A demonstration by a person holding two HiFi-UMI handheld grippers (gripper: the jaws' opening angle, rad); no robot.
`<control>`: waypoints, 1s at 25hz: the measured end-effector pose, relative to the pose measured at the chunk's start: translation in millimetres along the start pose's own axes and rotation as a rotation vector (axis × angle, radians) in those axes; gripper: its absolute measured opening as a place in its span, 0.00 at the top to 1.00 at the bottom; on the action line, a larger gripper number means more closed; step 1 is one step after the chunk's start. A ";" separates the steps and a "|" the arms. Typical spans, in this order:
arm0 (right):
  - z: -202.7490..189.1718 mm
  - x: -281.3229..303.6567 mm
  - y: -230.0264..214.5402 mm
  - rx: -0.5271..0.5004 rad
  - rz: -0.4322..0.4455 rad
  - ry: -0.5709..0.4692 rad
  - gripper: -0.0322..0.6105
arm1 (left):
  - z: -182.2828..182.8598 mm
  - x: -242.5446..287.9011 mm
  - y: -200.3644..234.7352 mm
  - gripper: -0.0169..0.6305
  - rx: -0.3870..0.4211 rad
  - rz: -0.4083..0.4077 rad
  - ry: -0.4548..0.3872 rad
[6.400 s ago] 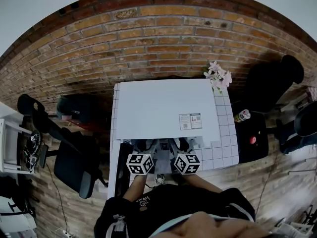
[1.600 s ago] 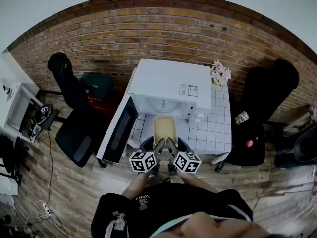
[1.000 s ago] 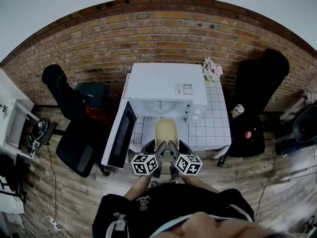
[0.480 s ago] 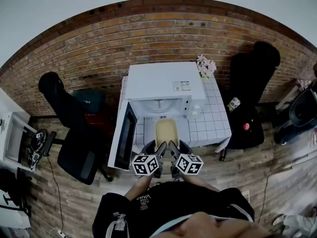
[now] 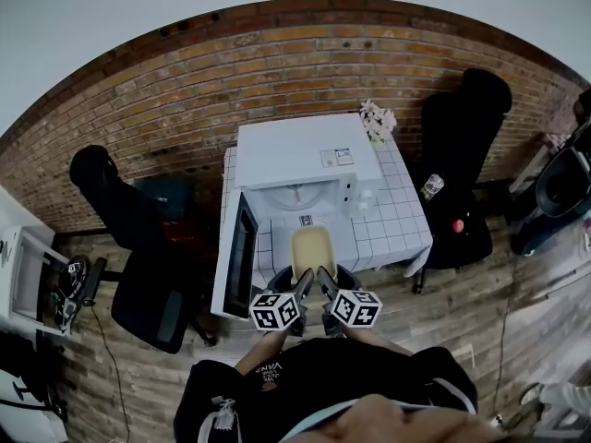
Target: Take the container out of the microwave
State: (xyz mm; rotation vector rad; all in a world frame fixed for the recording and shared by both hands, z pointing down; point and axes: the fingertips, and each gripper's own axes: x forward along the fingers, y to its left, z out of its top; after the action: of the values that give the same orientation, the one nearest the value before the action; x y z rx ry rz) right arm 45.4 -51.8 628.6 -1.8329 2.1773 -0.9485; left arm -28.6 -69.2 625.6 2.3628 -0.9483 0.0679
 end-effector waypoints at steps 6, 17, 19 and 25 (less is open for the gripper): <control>-7.8 -4.7 1.2 -0.001 -0.018 0.001 0.63 | -7.1 -4.6 1.7 0.61 -0.006 -0.013 0.021; -14.7 -3.9 2.1 0.001 -0.037 0.005 0.63 | -11.5 -6.0 7.2 0.62 -0.014 -0.022 0.034; -14.9 -3.6 1.4 0.001 -0.042 0.007 0.63 | -11.7 -5.0 7.5 0.62 -0.016 -0.025 0.036; -13.1 -1.6 -0.2 0.000 -0.045 0.006 0.63 | -10.5 -1.5 8.2 0.62 -0.021 -0.026 0.036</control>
State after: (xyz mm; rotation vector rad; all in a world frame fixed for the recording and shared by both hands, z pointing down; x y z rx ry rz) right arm 39.6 -45.5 638.6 -1.8894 2.1483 -0.9644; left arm -33.3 -67.3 638.0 2.3466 -0.8969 0.0897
